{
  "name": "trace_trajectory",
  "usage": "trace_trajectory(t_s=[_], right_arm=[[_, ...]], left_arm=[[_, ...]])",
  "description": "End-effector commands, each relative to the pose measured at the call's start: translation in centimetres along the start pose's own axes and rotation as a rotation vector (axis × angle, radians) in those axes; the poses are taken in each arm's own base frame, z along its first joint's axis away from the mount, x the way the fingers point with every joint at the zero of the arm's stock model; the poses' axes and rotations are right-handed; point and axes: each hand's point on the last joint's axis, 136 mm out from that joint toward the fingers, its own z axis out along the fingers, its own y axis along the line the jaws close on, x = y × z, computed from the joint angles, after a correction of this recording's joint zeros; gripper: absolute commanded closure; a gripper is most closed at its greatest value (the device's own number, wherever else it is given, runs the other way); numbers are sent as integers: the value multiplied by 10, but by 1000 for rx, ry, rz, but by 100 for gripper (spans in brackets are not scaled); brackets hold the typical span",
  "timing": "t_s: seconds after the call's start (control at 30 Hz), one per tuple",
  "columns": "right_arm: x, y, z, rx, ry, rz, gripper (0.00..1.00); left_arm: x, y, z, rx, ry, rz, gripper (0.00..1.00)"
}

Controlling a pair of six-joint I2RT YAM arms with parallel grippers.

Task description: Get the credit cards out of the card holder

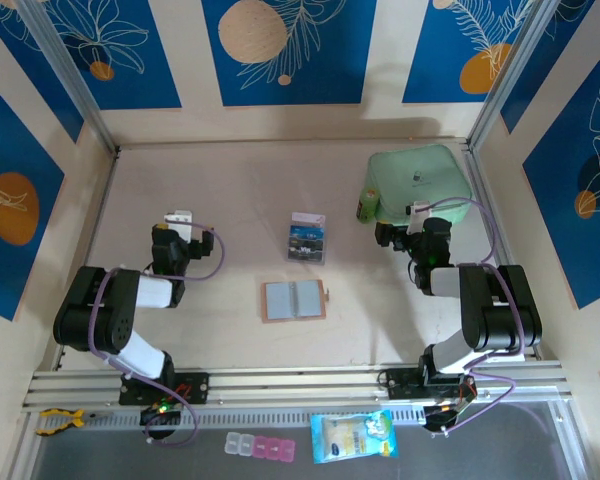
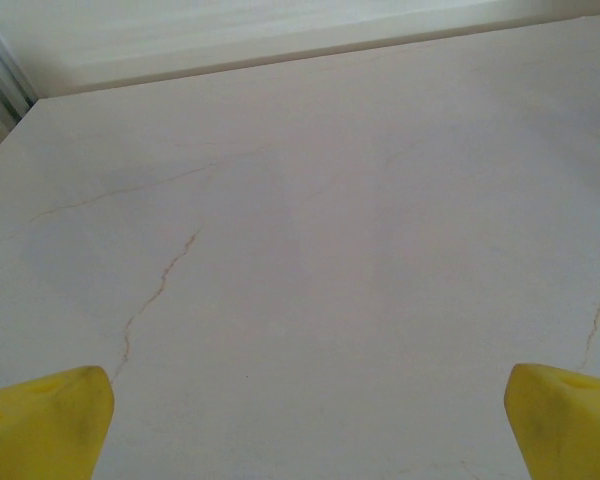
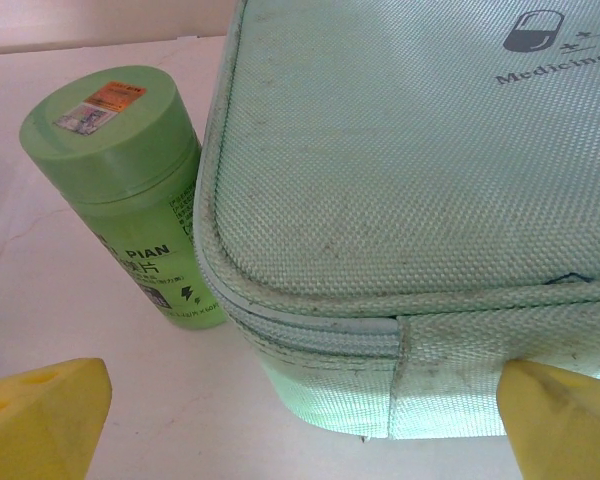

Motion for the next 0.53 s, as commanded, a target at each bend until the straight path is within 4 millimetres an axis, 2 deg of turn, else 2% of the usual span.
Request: trace_trajectory(t_s=[0.0,0.5], right_arm=[[-6,2,-1,-11,-34,0,1],[-6,3,-1,-21,-33,2,1]], left_arm=[[-3,-2,0,21,-23,-10,0],[-3,-3,0,23,-19,-11,0]])
